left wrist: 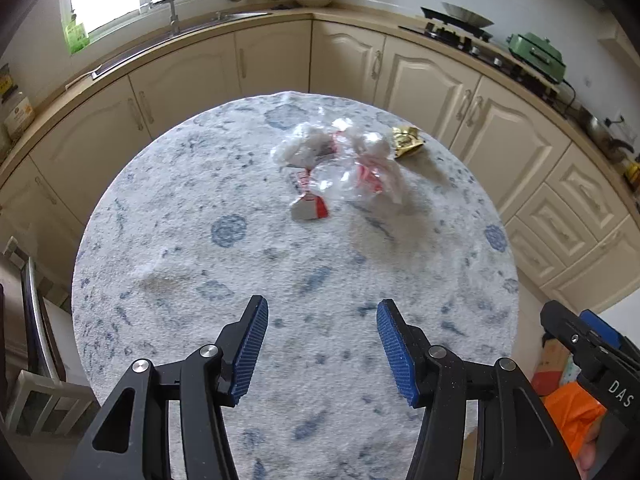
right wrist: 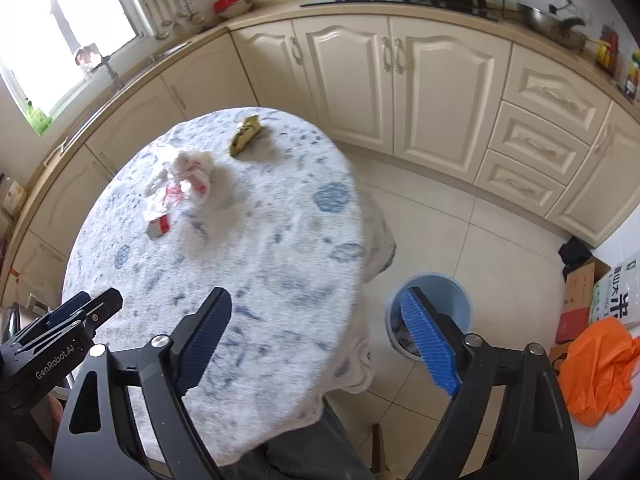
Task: Collect trash
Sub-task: 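Move both open tools back over the table toward the remaining trash, then grasp the white-and-red carton with the left tool while the right tool grasps the clear bag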
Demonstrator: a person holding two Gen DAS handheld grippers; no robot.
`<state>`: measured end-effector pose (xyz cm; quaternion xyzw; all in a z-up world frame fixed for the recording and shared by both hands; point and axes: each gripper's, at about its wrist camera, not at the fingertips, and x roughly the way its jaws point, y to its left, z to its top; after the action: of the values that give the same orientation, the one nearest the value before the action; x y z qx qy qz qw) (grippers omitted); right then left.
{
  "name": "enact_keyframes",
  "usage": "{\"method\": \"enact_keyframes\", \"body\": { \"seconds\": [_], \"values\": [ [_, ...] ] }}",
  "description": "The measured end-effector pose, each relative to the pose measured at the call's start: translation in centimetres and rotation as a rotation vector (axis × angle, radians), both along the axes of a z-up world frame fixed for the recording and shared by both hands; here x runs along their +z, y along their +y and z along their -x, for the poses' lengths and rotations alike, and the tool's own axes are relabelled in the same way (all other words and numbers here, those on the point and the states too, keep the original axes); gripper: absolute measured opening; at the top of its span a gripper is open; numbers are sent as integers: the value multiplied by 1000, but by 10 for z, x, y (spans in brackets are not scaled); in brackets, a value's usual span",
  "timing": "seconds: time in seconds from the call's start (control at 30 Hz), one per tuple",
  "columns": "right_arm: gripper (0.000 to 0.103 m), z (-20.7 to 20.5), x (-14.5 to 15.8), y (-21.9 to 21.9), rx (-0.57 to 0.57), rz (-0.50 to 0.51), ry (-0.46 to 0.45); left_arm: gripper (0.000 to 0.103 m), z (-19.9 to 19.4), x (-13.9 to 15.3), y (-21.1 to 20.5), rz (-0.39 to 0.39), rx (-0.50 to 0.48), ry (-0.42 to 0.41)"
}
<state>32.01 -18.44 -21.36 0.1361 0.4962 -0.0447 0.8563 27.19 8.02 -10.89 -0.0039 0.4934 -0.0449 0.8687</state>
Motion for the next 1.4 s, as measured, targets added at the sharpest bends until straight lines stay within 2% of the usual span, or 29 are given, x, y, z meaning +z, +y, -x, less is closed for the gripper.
{"method": "enact_keyframes", "body": {
  "seconds": [0.3,0.53,0.7,0.93,1.0,1.03,1.07,1.17,1.4],
  "values": [
    [97,-59,-11,63,102,45,34,54,-46,-14,57,11,73,31],
    [97,-127,-24,99,158,71,65,57,-109,-38,88,19,111,69],
    [97,-178,-43,112,170,97,93,57,-158,-62,98,22,127,112],
    [97,-225,-75,123,210,63,131,57,-204,-89,97,53,114,171],
    [88,-229,-82,122,220,30,141,57,-210,-95,94,64,108,188],
    [67,-230,-86,120,226,3,159,57,-213,-97,91,69,104,193],
    [55,-229,-83,118,233,14,142,57,-214,-98,88,75,99,195],
    [50,-222,-77,109,265,-13,124,58,-218,-97,75,78,85,195],
    [50,-194,-67,72,232,-29,77,58,-223,-101,32,76,46,207]
  ]
}}
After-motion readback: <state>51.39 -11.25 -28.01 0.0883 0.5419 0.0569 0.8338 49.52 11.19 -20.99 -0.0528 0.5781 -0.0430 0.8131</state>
